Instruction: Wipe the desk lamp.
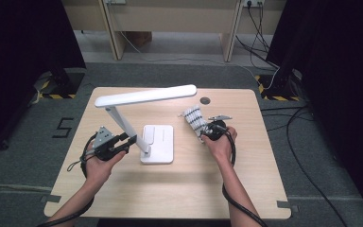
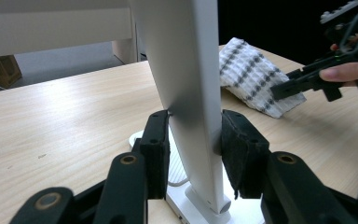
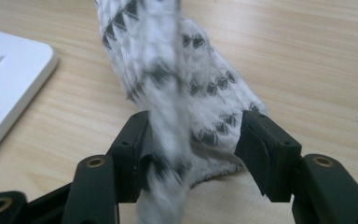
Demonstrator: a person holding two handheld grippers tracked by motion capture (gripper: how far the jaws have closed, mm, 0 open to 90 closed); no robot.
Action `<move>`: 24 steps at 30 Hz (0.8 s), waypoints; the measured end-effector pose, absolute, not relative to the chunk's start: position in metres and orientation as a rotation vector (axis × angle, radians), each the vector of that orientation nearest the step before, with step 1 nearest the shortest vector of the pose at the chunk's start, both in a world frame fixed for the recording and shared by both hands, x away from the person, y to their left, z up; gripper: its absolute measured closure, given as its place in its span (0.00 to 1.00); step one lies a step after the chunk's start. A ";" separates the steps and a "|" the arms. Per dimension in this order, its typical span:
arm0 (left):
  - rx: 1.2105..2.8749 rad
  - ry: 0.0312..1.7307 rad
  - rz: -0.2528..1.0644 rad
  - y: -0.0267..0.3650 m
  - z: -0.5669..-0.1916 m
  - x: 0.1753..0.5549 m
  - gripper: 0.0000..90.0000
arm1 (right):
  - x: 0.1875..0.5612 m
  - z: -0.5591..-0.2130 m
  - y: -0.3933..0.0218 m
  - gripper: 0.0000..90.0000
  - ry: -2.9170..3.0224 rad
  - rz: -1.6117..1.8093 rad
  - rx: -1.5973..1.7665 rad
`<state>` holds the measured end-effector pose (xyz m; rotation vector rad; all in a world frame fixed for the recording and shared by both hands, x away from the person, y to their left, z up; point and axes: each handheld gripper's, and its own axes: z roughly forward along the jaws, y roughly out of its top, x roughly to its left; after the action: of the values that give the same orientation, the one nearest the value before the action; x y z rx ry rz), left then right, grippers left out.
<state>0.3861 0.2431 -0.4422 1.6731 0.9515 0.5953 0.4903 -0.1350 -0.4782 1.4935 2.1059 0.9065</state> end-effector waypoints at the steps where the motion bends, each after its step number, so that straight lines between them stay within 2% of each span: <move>1: 1.671 0.954 0.598 0.243 -0.442 0.386 0.71 | 0.488 -0.477 -0.135 0.50 2.107 0.909 1.483; 10: 1.674 0.949 0.601 0.246 -0.442 0.387 0.71 | 0.470 -0.476 -0.137 0.50 2.139 0.956 1.403; 19: 1.695 0.928 0.583 0.250 -0.444 0.382 0.55 | 0.452 -0.469 -0.142 0.49 2.126 1.034 1.341; 24: 1.710 0.926 0.583 0.255 -0.446 0.380 0.51 | 0.445 -0.469 -0.150 0.48 2.100 1.054 1.352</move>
<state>0.3803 0.2546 -0.4462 1.7096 0.9262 0.5829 0.4452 -0.1504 -0.4695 1.3519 2.1001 1.0535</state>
